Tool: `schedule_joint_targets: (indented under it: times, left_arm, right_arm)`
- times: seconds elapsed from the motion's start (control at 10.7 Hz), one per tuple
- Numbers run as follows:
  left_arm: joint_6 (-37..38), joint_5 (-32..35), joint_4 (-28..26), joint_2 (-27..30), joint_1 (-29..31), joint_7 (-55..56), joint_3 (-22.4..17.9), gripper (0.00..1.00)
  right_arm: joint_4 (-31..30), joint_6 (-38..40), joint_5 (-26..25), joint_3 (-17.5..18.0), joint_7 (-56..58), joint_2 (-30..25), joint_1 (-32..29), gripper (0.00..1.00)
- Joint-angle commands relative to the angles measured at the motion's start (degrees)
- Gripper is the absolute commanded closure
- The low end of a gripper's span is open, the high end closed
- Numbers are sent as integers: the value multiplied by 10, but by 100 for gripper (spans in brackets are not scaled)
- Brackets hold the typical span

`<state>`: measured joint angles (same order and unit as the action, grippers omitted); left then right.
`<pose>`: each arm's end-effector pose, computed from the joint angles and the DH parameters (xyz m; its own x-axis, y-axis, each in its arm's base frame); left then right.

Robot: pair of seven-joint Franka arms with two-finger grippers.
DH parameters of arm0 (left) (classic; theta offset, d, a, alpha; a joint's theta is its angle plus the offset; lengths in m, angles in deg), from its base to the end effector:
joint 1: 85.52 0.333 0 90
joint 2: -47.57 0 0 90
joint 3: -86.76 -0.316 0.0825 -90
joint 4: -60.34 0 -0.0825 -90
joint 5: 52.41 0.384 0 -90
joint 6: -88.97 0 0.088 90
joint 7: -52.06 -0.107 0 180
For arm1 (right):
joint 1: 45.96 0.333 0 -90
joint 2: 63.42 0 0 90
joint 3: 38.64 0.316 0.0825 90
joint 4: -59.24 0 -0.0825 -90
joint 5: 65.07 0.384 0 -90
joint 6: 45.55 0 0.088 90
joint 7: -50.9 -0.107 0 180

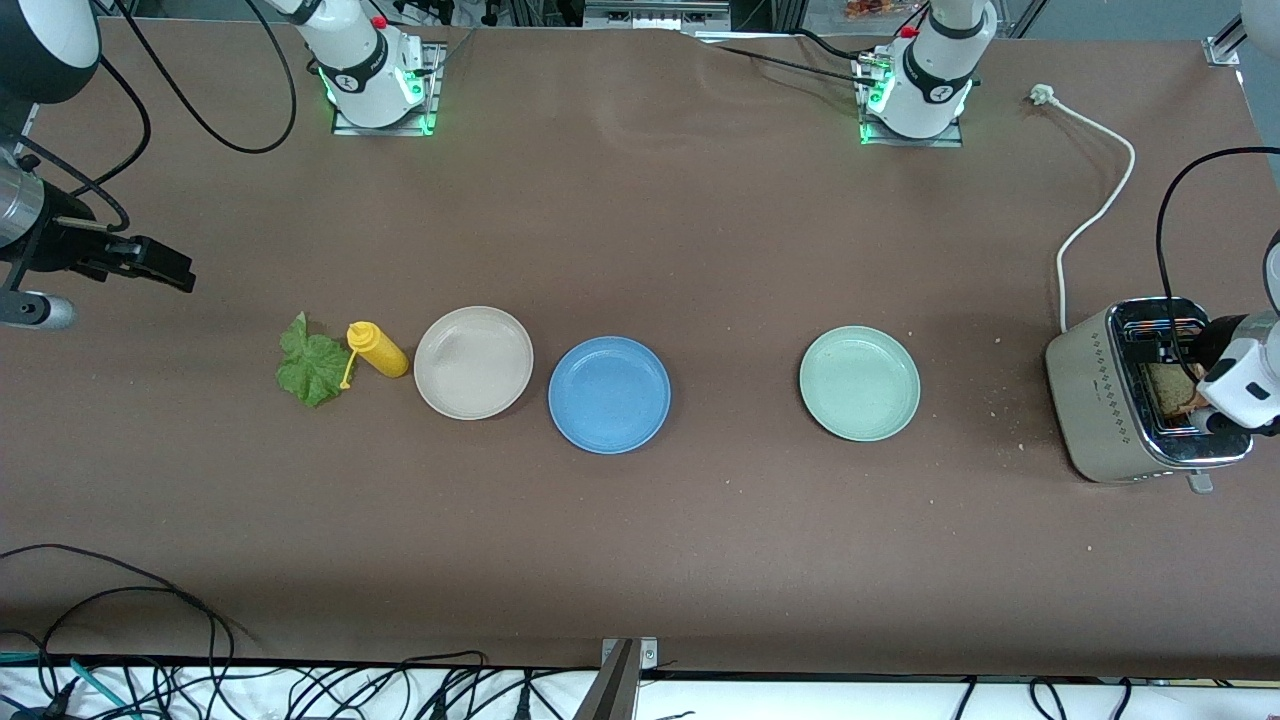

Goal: Make sandwich in blue plate with both arms
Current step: 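Move the left gripper down over the bread slices in the toaster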

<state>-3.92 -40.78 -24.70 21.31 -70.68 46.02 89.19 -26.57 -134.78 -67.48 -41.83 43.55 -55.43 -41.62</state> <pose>0.6314 0.1641 0.3897 0.9390 0.0885 -0.3323 0.0455 -0.9898 -0.1352 0.5933 0.0096 0.5779 0.9915 -0.1085 -0.0724 -0.1043 -0.9928 0.0594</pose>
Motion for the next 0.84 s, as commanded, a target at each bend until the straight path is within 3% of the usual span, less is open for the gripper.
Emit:
schedule_joint_targets:
  times: [0.0, 0.66, 0.75]
  left_arm:
    - [7, 15, 11, -4, 19, -33, 5, 0]
    - [-13, 15, 10, -12, 21, -34, 5, 0]
    - [-13, 15, 10, -12, 21, -35, 6, 7]
  right_arm:
    - [10, 4, 8, 0, -9, 3, 1, 0]
    - [10, 5, 9, 0, -9, 3, 1, 0]
    - [10, 5, 9, 0, -9, 3, 1, 0]
